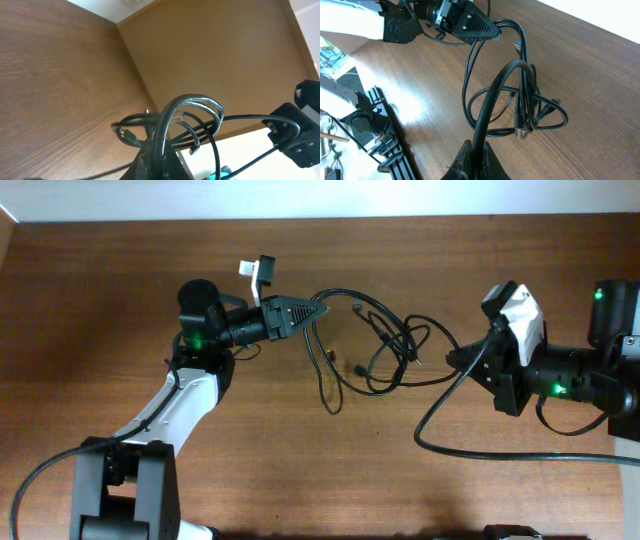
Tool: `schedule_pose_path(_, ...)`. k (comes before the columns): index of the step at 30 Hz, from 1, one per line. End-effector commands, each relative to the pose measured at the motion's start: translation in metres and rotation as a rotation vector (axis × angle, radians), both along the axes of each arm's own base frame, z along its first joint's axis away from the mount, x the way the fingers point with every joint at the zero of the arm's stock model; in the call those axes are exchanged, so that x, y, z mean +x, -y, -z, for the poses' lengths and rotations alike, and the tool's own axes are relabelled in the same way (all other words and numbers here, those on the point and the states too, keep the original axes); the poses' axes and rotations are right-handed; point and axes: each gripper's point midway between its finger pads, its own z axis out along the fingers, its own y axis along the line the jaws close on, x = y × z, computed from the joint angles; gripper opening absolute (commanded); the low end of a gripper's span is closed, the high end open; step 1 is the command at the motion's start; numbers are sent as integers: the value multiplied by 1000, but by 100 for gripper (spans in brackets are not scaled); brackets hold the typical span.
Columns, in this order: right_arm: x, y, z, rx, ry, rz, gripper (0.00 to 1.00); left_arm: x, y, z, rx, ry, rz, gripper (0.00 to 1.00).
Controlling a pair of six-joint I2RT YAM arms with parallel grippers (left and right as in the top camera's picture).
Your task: Untangle cables
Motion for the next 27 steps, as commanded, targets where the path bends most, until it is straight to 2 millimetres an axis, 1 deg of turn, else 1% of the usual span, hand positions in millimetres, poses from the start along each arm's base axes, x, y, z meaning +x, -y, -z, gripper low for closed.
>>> schedule_pose_path(1, 2, 13, -12, 17, 29, 66, 4, 14, -19, 10, 52, 21, -84, 0)
schedule_pose_path(3, 10, 35, -12, 40, -5, 177, 4, 21, -36, 30, 85, -76, -149, 0)
schedule_pose_path(4, 13, 44, -12, 48, -16, 220, 4, 23, -44, 37, 99, -104, -176, 0)
schedule_pose_path(5, 15, 52, -13, 58, -23, 259, 4, 25, -50, 42, 104, -133, -197, 0)
schedule_pose_path(7, 16, 66, -20, 111, -16, 303, 4, 27, -59, 44, 104, -151, -217, 0)
schedule_pose_path(11, 18, 82, -23, 143, -10, 362, 4, 31, -66, 47, 111, -161, -250, 0)
schedule_pose_path(15, 17, 92, -22, 146, -19, 404, 4, 39, -73, 57, 143, -197, -323, 0)
schedule_pose_path(17, 17, 97, -21, 147, -23, 424, 4, 42, -81, 70, 176, -254, -381, 0)
schedule_pose_path(20, 18, 105, -21, 148, -20, 454, 4, 40, -91, 94, 234, -364, -454, 0)
schedule_pose_path(23, 18, 120, -21, 149, -16, 512, 4, 34, -105, 119, 302, -477, -529, 0)
schedule_pose_path(25, 18, 129, -21, 150, -14, 546, 4, 31, -112, 129, 336, -522, -563, 1)
schedule_pose_path(26, 17, 135, -21, 150, -13, 567, 4, 29, -117, 136, 362, -547, -590, 8)
schedule_pose_path(27, 17, 139, -21, 151, -12, 584, 4, 26, -123, 144, 395, -576, -625, 9)
